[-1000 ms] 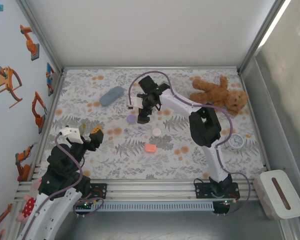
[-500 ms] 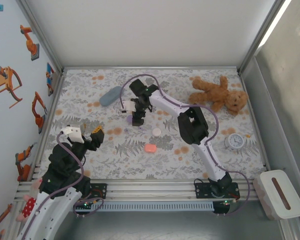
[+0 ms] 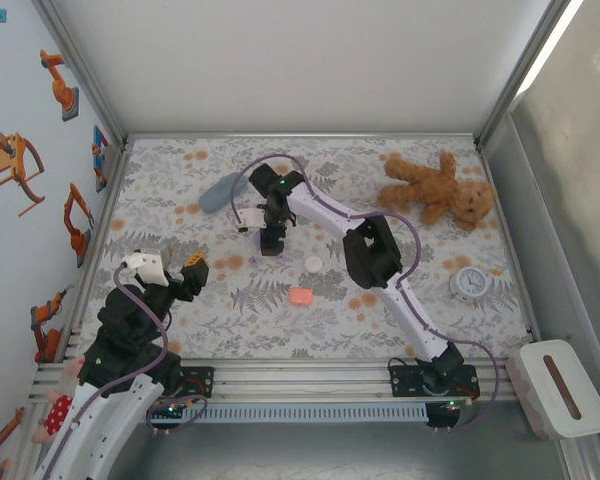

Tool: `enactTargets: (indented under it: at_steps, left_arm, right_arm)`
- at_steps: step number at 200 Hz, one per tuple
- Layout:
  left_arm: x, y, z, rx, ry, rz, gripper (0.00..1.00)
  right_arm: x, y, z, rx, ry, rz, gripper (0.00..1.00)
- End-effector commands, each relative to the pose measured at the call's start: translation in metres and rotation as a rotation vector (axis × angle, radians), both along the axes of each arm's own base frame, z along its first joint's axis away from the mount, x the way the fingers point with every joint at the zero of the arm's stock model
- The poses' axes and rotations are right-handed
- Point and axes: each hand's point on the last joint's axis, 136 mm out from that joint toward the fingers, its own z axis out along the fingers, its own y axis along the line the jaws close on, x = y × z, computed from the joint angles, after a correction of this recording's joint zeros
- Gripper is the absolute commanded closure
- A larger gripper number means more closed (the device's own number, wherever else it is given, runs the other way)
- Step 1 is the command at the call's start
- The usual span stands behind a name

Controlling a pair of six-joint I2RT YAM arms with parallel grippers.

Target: Insert wireless bluetooth earbuds into charging case

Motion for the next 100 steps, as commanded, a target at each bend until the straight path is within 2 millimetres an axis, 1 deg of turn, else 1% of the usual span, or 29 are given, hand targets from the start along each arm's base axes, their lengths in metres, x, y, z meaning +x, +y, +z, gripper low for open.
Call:
enactTargets:
  at_steps: [1, 26, 36, 62, 100]
  left_arm:
    - [0.0013, 0.0008, 0.0053, 0.008, -0.024, 0.006, 0.25]
    - [0.0008, 0.0002, 0.0054, 0.007, -0.025, 0.001, 0.25]
    - [0.0008, 0.0003, 0.0052, 0.007, -0.025, 0.002, 0.25]
    - [0.0004, 0.0003, 0.0048, 0.007, -0.025, 0.001, 0.25]
    - [0.0003, 0.0003, 0.0056, 0.006, -0.027, 0.001, 0.25]
  right_arm:
    - [-0.0023, -0.0012, 0.0015, -0.023, 0.0, 0.013, 0.14]
    - [-0.0024, 0.0008, -0.0025, -0.033, -0.007, 0.018, 0.15]
    - [-0.0015, 0.0009, -0.0032, -0.037, -0.009, 0.016, 0.19]
    - [-0.0015, 0.0014, -0.0052, -0.044, -0.009, 0.018, 0.23]
    - [-0.0012, 0.0022, -0.0068, -0.05, -0.017, 0.018, 0.27]
